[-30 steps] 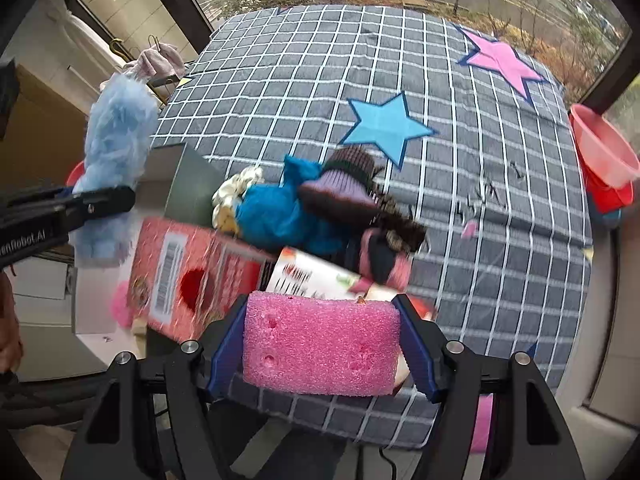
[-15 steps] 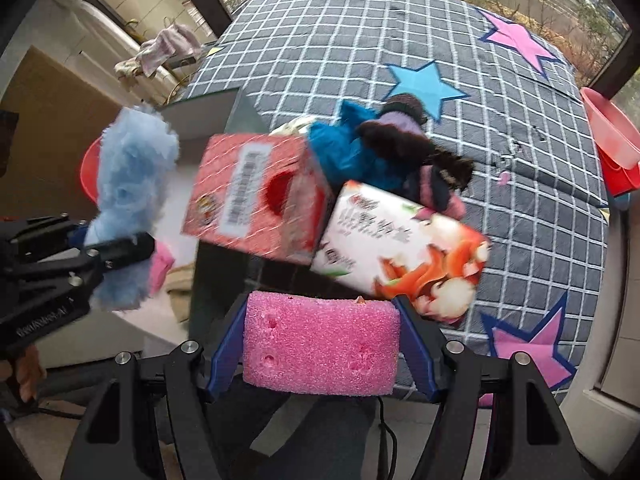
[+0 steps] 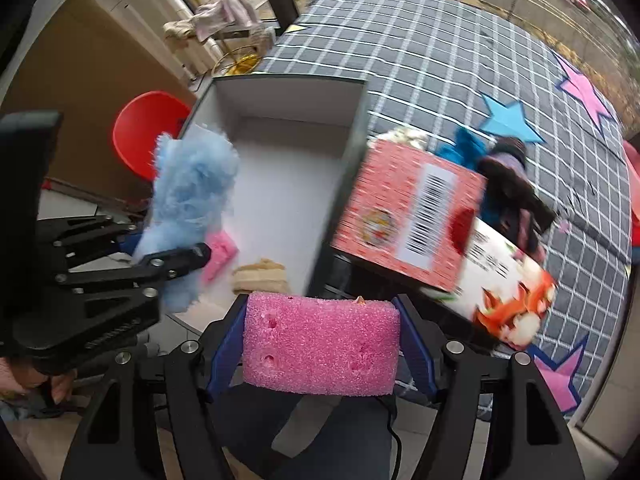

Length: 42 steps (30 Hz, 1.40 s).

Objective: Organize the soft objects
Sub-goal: 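Carry the blue plush and pink sponge with both tools over the white box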

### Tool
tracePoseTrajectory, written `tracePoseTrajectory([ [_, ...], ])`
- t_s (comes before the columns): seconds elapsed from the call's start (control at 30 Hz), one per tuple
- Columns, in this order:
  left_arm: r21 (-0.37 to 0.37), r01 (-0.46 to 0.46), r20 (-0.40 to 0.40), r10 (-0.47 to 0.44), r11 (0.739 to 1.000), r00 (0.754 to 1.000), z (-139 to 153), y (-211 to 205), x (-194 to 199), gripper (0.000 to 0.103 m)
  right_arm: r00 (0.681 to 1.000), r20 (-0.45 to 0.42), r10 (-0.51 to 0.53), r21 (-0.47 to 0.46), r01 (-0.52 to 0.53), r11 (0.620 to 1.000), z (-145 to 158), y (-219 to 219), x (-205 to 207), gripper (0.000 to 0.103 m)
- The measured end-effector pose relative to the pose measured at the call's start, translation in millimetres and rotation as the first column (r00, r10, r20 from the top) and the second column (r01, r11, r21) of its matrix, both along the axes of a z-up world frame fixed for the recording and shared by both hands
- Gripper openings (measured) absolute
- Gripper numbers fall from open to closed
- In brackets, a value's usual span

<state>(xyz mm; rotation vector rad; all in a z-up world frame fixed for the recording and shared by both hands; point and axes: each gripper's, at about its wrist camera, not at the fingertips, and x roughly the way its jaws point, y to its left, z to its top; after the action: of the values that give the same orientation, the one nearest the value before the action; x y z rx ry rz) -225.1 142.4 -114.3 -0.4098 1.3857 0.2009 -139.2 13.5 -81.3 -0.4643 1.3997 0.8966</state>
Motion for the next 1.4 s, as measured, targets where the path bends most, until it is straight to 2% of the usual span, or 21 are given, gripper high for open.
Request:
tracePoseTrajectory([
  [0.27,0.01,-0.021,0.007,0.021,1.0,1.0,-9.4,16.5,-12.3,0.028,0.997,0.016,0.074,-0.026,-0.074,0.997,-1.8,33.5,-18.5,0.071],
  [0.47,-0.015,-0.046,0.002,0.047,0.999,0.999,-20.3,26.7,-15.5,0.028,0.994,0.018,0.111,-0.055,-0.11,0.992,-6.0,44.6,-27.2,0.071],
  [0.77,-0.032,-0.054,-0.022,0.053,0.998,0.998,-39.4,30.7,-13.8,0.028,0.993,0.019,0.116,-0.089,-0.114,0.989,-9.4,48.3,-26.7,0.071],
  [1.1,-0.028,-0.065,-0.018,0.065,0.997,0.998,-45.8,37.2,-11.4,0.028,0.994,0.021,0.108,-0.1,-0.105,0.989,-12.4,51.0,-26.2,0.071],
  [1.4,-0.024,-0.078,-0.077,0.076,0.997,0.994,-73.5,43.4,-6.0,0.028,0.991,-0.017,0.131,-0.122,-0.132,0.984,-30.6,60.5,-35.2,0.071],
])
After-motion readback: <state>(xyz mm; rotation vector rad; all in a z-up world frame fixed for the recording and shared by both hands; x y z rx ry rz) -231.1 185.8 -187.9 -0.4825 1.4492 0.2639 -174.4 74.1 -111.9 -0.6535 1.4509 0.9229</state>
